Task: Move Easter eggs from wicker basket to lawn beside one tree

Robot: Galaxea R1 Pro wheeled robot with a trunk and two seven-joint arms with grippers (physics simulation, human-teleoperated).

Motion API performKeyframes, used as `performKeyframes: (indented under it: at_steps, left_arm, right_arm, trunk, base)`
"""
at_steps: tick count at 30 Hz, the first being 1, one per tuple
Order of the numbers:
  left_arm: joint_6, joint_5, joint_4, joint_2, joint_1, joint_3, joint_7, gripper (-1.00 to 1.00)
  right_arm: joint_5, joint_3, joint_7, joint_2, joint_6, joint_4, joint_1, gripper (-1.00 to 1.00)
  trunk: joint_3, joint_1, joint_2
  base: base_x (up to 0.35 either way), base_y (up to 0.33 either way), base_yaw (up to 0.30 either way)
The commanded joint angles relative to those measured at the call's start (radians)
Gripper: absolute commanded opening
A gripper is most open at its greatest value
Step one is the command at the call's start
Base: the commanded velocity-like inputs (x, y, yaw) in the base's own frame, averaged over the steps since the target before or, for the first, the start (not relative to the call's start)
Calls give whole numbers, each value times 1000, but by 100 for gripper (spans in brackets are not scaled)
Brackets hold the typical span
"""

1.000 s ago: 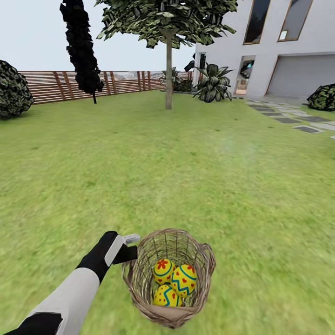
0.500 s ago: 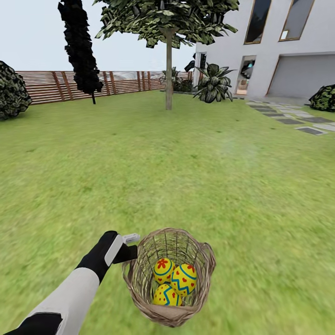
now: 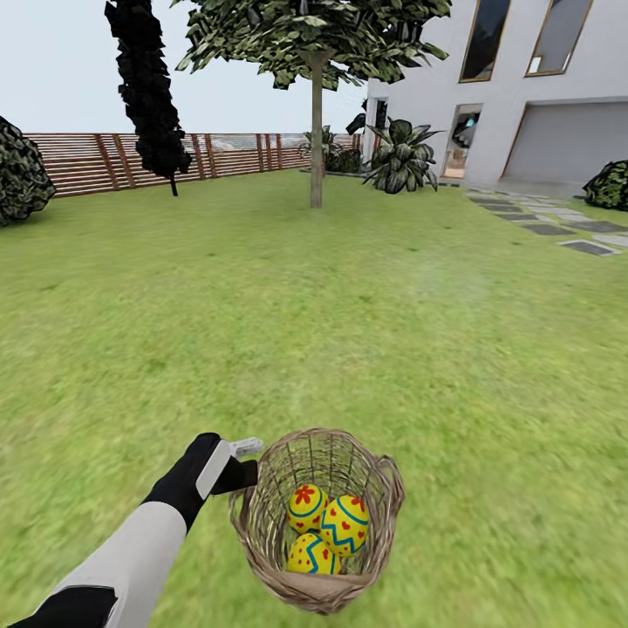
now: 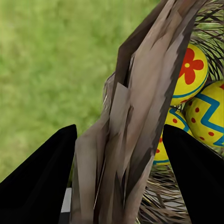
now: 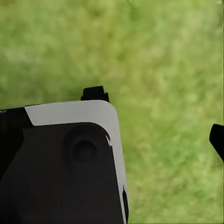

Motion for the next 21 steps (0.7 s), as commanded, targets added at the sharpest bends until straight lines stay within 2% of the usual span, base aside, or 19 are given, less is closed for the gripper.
performKeyframes:
  at_steps: [1, 21]
  left_arm:
    - [1, 24, -1, 0, -1, 0, 10, -100]
    - [1, 24, -4, 0, -1, 2, 9, -100]
  right_arm:
    - [9, -9, 1, -1, -7, 4, -2, 100]
    - [9, -9, 1, -1, -7, 4, -2, 100]
  trunk:
    - [-1, 1, -1]
    - [-1, 1, -1]
  base:
    - [327, 0, 0]
    - [327, 0, 0]
